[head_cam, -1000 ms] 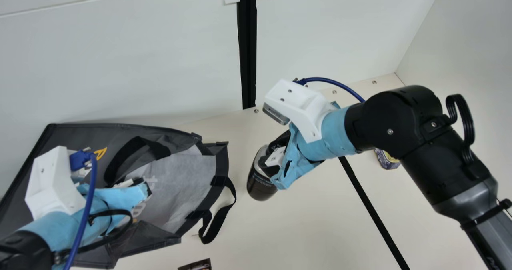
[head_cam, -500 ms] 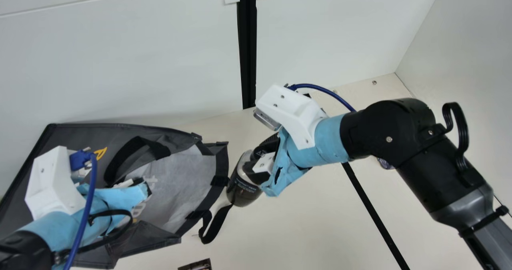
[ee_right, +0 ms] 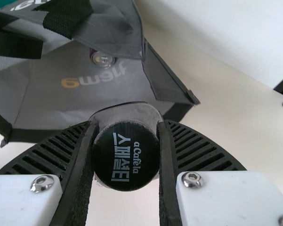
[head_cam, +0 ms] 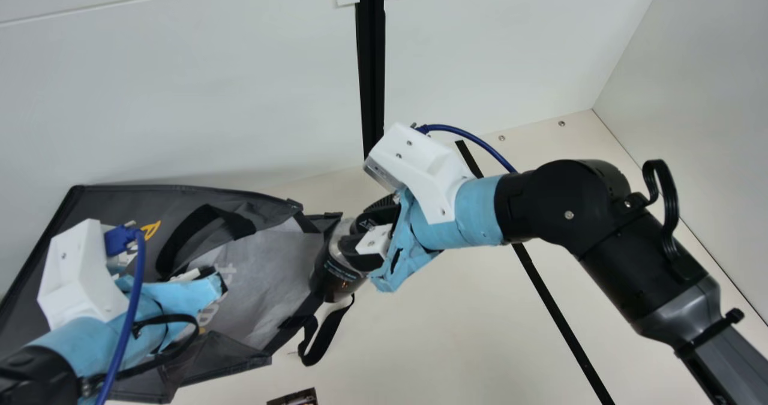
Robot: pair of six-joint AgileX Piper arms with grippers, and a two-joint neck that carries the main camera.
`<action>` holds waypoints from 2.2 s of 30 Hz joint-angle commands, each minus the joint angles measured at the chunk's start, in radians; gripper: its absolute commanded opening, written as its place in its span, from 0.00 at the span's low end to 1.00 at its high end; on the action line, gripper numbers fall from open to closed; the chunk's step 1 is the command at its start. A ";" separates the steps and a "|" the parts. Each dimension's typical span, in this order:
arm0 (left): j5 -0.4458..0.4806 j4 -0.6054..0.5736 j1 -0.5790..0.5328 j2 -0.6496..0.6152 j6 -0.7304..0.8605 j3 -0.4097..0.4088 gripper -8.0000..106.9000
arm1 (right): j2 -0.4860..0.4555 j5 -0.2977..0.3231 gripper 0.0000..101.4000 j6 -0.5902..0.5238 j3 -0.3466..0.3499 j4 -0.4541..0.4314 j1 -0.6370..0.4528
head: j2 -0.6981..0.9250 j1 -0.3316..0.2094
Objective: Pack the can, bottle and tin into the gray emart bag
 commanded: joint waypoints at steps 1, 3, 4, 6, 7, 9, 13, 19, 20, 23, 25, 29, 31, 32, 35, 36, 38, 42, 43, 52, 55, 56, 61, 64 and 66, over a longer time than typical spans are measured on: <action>0.000 0.000 0.000 0.000 0.000 0.000 0.16 | 0.004 -0.019 0.00 -0.002 0.002 0.010 0.005 | -0.002 -0.023; 0.000 0.000 0.000 0.000 0.000 0.000 0.16 | 0.009 -0.036 0.00 -0.007 0.005 0.020 0.013 | -0.002 -0.023; 0.000 0.000 0.000 0.000 0.000 0.000 0.16 | 0.012 -0.046 0.00 -0.008 0.007 0.024 0.018 | -0.002 -0.023; 0.000 0.000 0.000 0.000 0.000 0.000 0.16 | 0.017 -0.063 0.00 -0.012 0.011 0.034 0.028 | -0.002 -0.023; 0.000 0.000 0.000 0.000 0.000 0.000 0.16 | 0.019 -0.072 0.00 -0.014 0.012 0.038 0.033 | -0.002 -0.023; 0.000 0.000 0.000 0.000 0.000 0.000 0.16 | 0.024 -0.090 0.00 -0.017 0.017 0.048 0.043 | -0.002 -0.023; 0.000 0.000 0.000 0.000 0.000 0.000 0.16 | 0.036 -0.127 0.00 -0.022 0.027 0.065 0.064 | -0.002 -0.023; 0.000 0.000 0.000 0.000 0.000 0.000 0.16 | 0.055 -0.178 0.00 -0.030 0.044 0.088 0.091 | -0.002 -0.023; 0.000 0.000 0.000 0.000 0.000 0.000 0.16 | 0.058 -0.186 0.00 -0.031 0.047 0.092 0.095 | -0.002 -0.023; 0.000 0.000 0.000 0.000 0.000 0.000 0.16 | 0.070 -0.208 0.00 -0.037 0.056 0.104 0.105 | -0.002 -0.023; 0.000 0.000 0.000 0.000 0.000 0.000 0.16 | 0.077 -0.221 0.00 -0.042 0.062 0.114 0.111 | -0.002 -0.023; 0.000 0.000 0.000 0.000 0.000 0.000 0.16 | 0.094 -0.243 0.00 -0.054 0.069 0.137 0.120 | -0.002 -0.023; 0.000 0.000 0.000 0.000 0.000 0.000 0.16 | 0.102 -0.252 0.00 -0.059 0.071 0.148 0.124 | -0.002 -0.023; 0.000 0.000 0.000 0.000 0.000 0.000 0.16 | 0.106 -0.255 0.00 -0.063 0.071 0.154 0.126 | -0.002 -0.023; 0.000 0.000 0.000 0.000 0.000 0.000 0.16 | 0.119 -0.266 0.00 -0.073 0.072 0.171 0.132 | -0.002 -0.023; 0.000 0.000 0.000 0.000 0.000 0.000 0.16 | 0.124 -0.270 0.00 -0.077 0.072 0.177 0.134 | -0.002 -0.023; 0.000 0.000 0.000 0.000 0.000 0.000 0.16 | 0.133 -0.276 0.00 -0.084 0.072 0.188 0.137 | -0.002 -0.023; 0.000 0.000 0.000 0.000 0.000 0.000 0.16 | 0.149 -0.287 0.00 -0.096 0.075 0.209 0.146 | -0.002 -0.023; 0.000 0.000 0.000 0.000 0.000 0.000 0.16 | 0.153 -0.290 0.00 -0.100 0.077 0.214 0.149 | -0.002 -0.023; 0.000 0.000 0.000 0.000 0.000 0.000 0.16 | 0.189 -0.309 0.00 -0.130 0.088 0.255 0.175 | -0.002 -0.023; 0.000 0.000 0.000 0.000 0.000 0.000 0.16 | 0.202 -0.315 0.00 -0.141 0.089 0.265 0.183 | -0.002 -0.023; 0.000 0.000 0.000 0.000 0.000 0.000 0.16 | 0.208 -0.317 0.00 -0.144 0.088 0.268 0.186 | -0.002 -0.023; 0.000 0.000 0.000 0.000 0.000 0.000 0.16 | 0.235 -0.325 0.00 -0.158 0.081 0.282 0.198 | -0.002 -0.023; 0.000 0.000 0.000 0.000 0.000 0.000 0.16 | 0.252 -0.329 0.00 -0.163 0.072 0.287 0.204 | -0.002 -0.023; 0.000 0.000 0.000 0.000 0.000 0.000 0.16 | 0.265 -0.331 0.00 -0.166 0.064 0.292 0.208 | -0.002 -0.023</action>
